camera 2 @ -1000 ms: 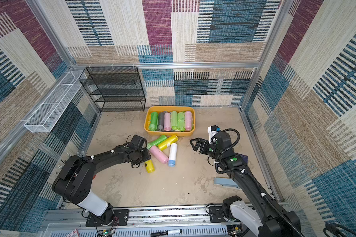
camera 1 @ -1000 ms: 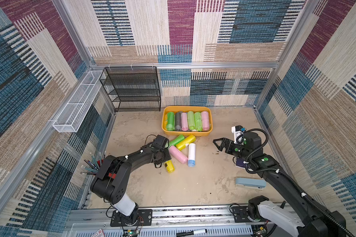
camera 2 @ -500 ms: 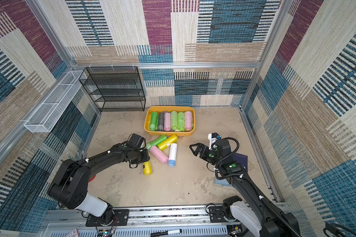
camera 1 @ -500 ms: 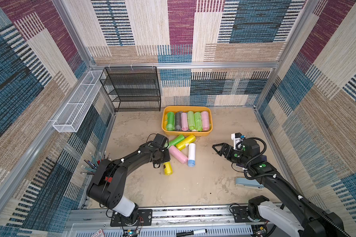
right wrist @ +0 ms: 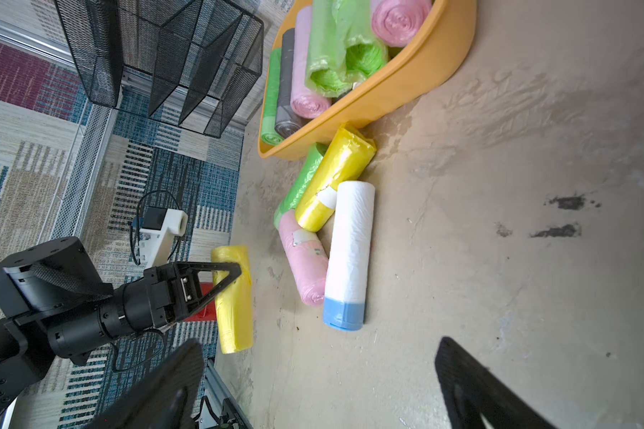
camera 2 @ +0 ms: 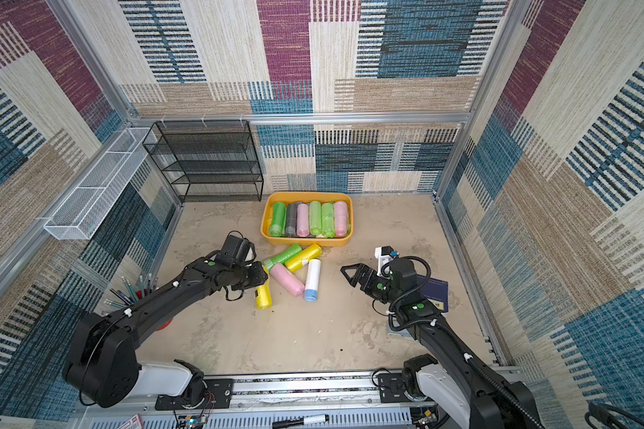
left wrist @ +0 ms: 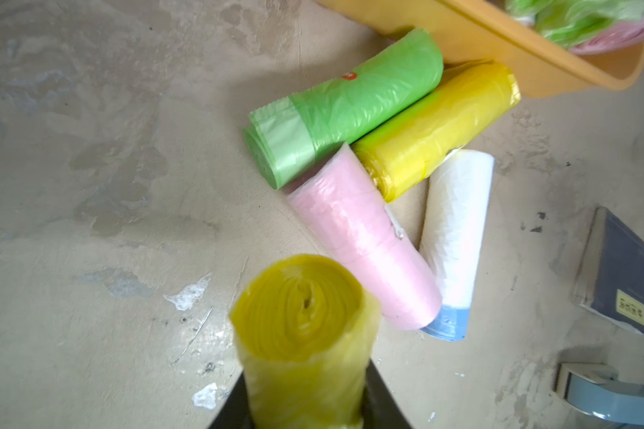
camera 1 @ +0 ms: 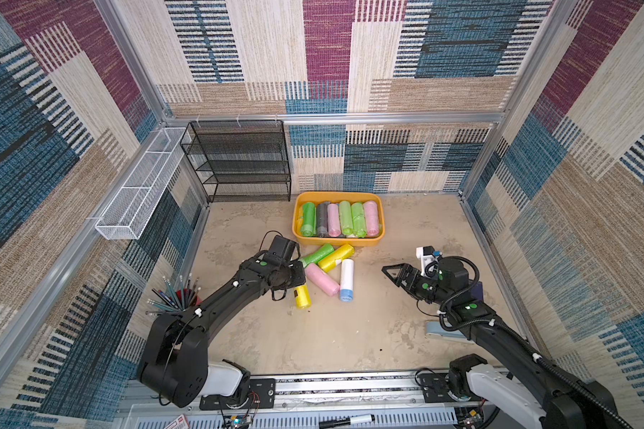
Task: Put the roll of trash bags into the storage box
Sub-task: Pick up the roll of trash bags from the center of the board, then place the roll of trash bags in the storage box.
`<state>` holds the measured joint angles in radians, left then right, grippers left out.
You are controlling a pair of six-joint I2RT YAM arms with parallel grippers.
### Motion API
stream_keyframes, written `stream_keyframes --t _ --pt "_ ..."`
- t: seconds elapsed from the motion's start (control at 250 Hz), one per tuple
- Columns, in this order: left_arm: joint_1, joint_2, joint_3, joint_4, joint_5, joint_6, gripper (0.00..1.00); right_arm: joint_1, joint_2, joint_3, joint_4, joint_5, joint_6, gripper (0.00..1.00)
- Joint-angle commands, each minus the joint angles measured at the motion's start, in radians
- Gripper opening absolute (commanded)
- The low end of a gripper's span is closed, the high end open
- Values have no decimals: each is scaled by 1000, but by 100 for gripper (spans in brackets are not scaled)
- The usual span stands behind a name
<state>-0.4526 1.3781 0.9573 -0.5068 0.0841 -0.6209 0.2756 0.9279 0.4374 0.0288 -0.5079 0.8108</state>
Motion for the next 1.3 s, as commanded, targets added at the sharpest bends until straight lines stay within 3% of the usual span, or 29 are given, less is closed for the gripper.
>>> stream_keyframes --t 0.0,0.304,0.66,0.956,1.296 --pt "1 -25 38 -25 -19 15 30 1 -6 -15 75 -28 17 99" --pt "0 0 130 -17 -22 18 27 1 -25 -35 103 -68 54 99" --pt "0 155 330 -63 -5 51 25 1 -26 -38 127 -75 47 99" --pt "8 363 597 -146 -55 145 22 1 19 43 60 16 -48 99" --pt "52 671 1040 -324 -153 336 20 1 84 54 82 37 -55 99"
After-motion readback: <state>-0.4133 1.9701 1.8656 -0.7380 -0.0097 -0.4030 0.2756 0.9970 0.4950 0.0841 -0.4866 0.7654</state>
